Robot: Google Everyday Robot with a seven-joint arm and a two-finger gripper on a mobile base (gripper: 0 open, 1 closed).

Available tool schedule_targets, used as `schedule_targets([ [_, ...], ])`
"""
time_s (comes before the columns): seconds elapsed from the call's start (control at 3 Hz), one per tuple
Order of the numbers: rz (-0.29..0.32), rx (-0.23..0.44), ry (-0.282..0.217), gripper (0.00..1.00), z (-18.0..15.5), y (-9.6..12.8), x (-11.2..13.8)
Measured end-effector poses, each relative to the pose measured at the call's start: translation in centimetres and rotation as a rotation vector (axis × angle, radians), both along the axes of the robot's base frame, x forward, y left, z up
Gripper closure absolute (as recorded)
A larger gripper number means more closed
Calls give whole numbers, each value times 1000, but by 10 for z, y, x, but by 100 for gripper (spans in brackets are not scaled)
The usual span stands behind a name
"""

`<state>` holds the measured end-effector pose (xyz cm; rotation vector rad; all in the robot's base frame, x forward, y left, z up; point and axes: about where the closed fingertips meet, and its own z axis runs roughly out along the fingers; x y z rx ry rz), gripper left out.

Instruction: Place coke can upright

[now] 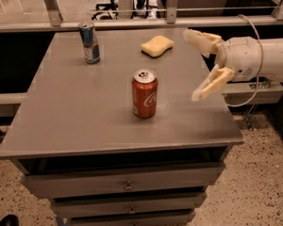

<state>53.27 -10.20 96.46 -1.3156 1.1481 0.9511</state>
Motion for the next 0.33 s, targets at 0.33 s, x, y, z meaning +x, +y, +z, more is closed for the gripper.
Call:
schedule_targets([
  [0.33, -1, 1, -12, 0, 7, -4, 0],
])
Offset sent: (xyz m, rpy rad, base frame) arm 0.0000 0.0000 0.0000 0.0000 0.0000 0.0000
